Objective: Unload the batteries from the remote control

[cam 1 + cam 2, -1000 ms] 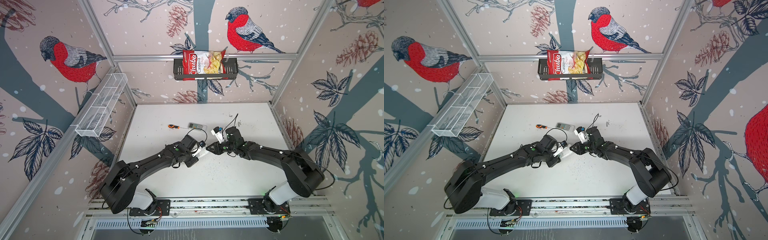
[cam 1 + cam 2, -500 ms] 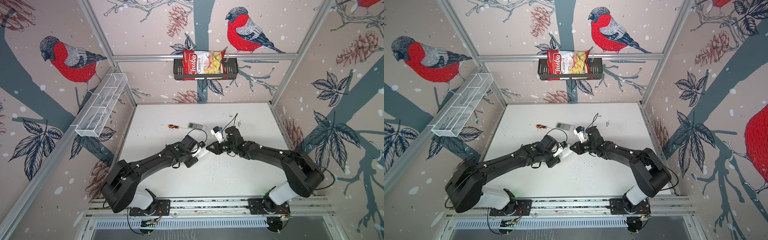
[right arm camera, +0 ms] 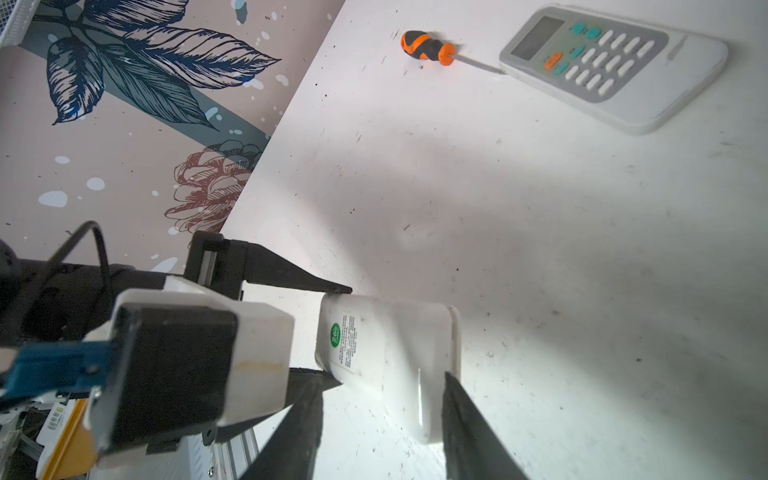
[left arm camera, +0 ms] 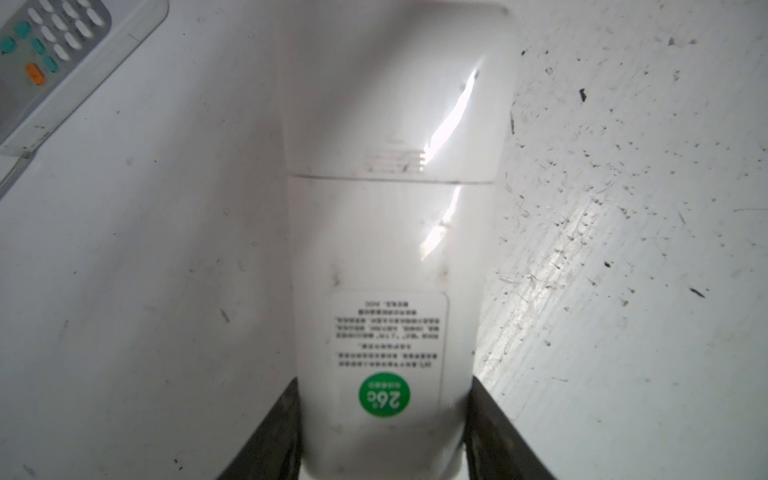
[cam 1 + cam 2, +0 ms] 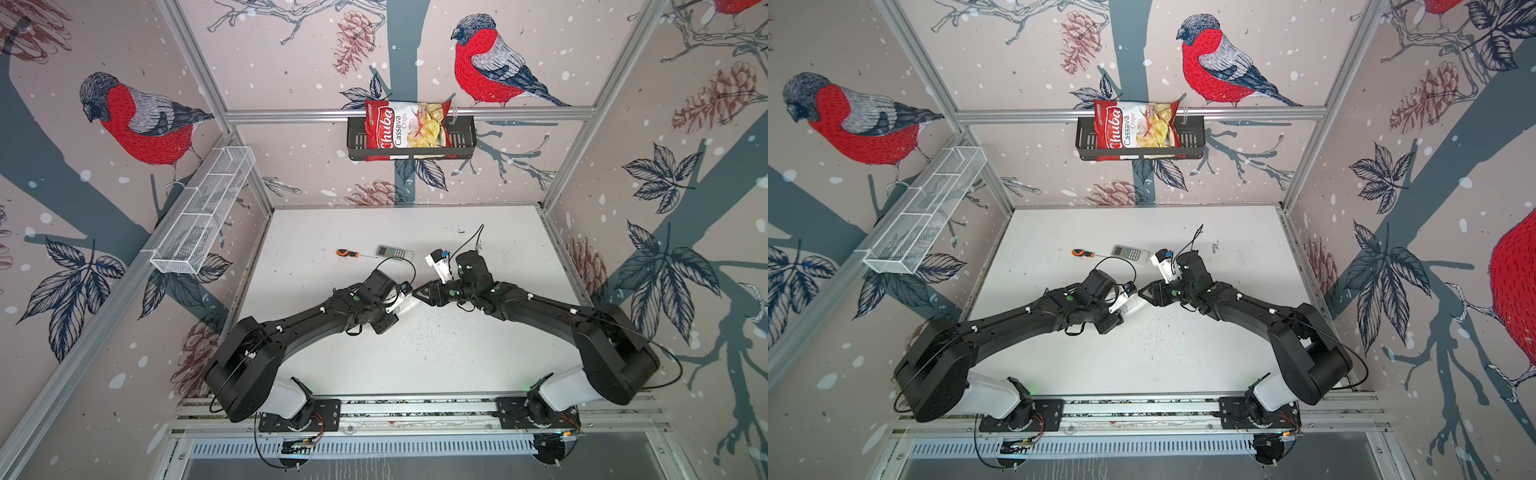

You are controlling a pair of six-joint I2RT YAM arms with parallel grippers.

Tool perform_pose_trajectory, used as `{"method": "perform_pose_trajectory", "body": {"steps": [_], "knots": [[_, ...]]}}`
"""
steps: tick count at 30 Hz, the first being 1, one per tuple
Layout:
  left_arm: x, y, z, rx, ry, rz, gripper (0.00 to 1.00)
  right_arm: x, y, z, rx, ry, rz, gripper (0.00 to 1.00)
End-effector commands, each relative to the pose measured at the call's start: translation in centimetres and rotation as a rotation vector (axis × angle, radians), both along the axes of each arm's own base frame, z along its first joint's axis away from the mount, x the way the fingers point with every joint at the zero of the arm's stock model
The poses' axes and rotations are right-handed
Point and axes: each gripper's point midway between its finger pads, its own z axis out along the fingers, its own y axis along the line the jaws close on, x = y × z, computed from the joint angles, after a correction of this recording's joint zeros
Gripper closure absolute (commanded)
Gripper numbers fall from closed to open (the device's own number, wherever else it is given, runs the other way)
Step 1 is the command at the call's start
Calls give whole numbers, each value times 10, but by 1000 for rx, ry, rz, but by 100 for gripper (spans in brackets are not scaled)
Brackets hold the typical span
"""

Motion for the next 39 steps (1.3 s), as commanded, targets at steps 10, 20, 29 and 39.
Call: {"method": "perform_pose_trajectory", "body": {"steps": [10, 20, 29, 39], "knots": [[6, -7, 11, -34, -36, -9, 63, 8, 6, -29, -113, -8, -9, 32], [7, -7, 13, -40, -43, -10, 63, 15, 7, -36, -142, -9, -30, 53], [6, -7, 13, -39, -43, -11, 63, 10, 14, -36, -139, -15, -2, 47], [7, -6, 13, -37, -46, -9, 63, 14, 9, -39, -168, -22, -28, 70]]}}
